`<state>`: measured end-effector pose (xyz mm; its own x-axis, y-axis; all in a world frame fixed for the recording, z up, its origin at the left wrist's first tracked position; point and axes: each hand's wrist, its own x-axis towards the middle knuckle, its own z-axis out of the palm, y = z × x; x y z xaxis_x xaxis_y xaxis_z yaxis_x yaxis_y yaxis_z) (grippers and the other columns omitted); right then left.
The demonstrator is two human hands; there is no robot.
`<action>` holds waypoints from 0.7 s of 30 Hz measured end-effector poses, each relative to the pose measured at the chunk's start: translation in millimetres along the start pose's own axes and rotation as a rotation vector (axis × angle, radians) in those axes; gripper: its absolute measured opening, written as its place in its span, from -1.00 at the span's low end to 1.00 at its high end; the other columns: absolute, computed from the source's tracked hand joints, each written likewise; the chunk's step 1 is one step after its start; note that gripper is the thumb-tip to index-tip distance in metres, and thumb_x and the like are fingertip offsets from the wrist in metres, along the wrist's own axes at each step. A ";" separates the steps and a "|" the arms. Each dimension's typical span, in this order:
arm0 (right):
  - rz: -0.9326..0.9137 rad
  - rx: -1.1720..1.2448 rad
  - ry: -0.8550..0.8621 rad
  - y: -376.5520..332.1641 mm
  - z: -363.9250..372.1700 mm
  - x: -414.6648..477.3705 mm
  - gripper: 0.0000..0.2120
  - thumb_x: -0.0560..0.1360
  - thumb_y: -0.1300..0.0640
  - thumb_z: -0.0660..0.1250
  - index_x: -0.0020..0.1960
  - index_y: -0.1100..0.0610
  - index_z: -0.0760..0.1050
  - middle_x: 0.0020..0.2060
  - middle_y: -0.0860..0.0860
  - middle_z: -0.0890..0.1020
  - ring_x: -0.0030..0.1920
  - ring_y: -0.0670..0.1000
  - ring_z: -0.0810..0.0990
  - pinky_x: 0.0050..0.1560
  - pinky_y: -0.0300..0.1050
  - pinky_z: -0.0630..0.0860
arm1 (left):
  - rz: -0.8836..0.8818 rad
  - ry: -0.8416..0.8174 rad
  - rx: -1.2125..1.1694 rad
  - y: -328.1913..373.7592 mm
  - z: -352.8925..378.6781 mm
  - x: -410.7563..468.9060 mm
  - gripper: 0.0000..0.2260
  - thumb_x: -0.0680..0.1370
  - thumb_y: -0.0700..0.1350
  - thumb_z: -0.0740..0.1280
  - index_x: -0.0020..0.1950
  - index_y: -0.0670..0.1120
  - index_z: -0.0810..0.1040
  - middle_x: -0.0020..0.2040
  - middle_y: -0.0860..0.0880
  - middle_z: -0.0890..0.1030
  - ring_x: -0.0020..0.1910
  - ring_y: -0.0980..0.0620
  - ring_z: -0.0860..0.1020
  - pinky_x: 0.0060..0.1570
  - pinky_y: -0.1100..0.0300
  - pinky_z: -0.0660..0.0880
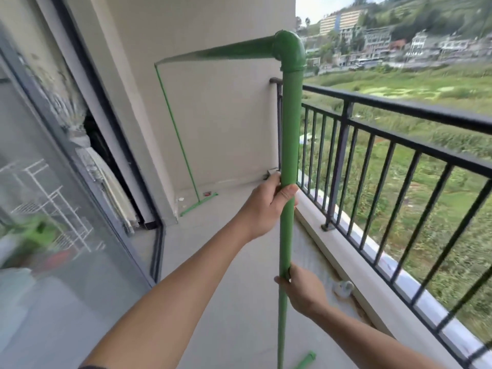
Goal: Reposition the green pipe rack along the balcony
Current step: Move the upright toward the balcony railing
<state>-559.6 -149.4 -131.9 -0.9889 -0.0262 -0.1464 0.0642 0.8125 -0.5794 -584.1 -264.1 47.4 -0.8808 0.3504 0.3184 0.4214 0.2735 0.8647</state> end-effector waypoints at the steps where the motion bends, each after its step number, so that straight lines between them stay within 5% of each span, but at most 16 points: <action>1: 0.006 0.006 0.001 -2.5 -0.2 5.8 -0.74 0.52 -0.09 0.30 -0.13 0.06 0.32 -0.18 0.06 0.61 0.00 0.19 0.62 -0.19 -0.05 0.40 | -0.010 -0.003 0.001 -2.2 -3.9 5.3 -0.89 0.60 -0.05 0.18 -0.04 -0.06 0.40 -0.09 -0.21 0.62 -0.16 0.04 0.61 -0.04 0.08 0.57; 4: 0.011 0.003 0.004 -8.9 0.4 22.4 -0.75 0.52 -0.10 0.30 -0.13 0.05 0.34 -0.21 0.01 0.56 -0.02 0.17 0.62 -0.15 -0.02 0.48 | -0.021 -0.008 0.006 -9.9 -14.9 21.3 -0.84 0.60 -0.06 0.18 0.01 -0.16 0.41 -0.04 -0.29 0.62 -0.22 0.17 0.61 -0.12 0.19 0.57; 8: 0.032 -0.009 0.035 -16.4 6.1 44.2 -0.72 0.54 -0.12 0.25 -0.08 0.10 0.36 -0.18 0.03 0.61 -0.02 0.18 0.62 -0.17 -0.02 0.44 | 0.015 -0.015 -0.004 -25.0 -29.6 44.2 -0.89 0.59 -0.05 0.19 -0.07 -0.07 0.42 -0.09 -0.27 0.62 -0.21 0.11 0.61 -0.18 0.17 0.57; 11: 0.083 -0.007 0.061 -17.9 8.9 54.8 -0.72 0.55 -0.13 0.22 -0.03 0.09 0.37 -0.13 0.04 0.66 -0.03 0.15 0.63 -0.19 -0.02 0.42 | 0.049 -0.098 -0.002 -34.8 -34.9 62.0 -0.91 0.57 -0.01 0.21 -0.13 0.10 0.42 -0.16 -0.12 0.58 -0.05 -0.12 0.64 -0.04 -0.04 0.59; 14: 0.142 -0.013 0.092 -13.8 4.7 60.1 -0.74 0.55 -0.15 0.22 -0.08 0.04 0.33 -0.20 -0.01 0.60 -0.04 0.13 0.64 -0.17 -0.01 0.45 | 0.118 -0.165 0.034 -38.4 -29.1 81.8 -0.92 0.54 0.07 0.23 -0.14 0.14 0.43 -0.13 -0.20 0.60 -0.06 -0.21 0.62 -0.03 -0.19 0.56; 21: 0.345 -0.006 0.242 23.9 -32.0 66.0 -0.73 0.54 -0.13 0.26 0.05 0.07 0.47 -0.19 -0.01 0.61 -0.09 0.14 0.65 -0.05 0.10 0.60 | 0.234 -0.281 -0.006 -29.0 30.2 133.8 -0.78 0.54 0.03 0.25 -0.02 -0.13 0.47 -0.13 -0.25 0.60 -0.13 -0.24 0.60 -0.09 -0.17 0.56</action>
<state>-627.6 -113.1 -129.7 -0.9127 0.3845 -0.1381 0.3967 0.7530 -0.5249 -707.6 -198.1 53.2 -0.6666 0.6357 0.3893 0.6023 0.1517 0.7837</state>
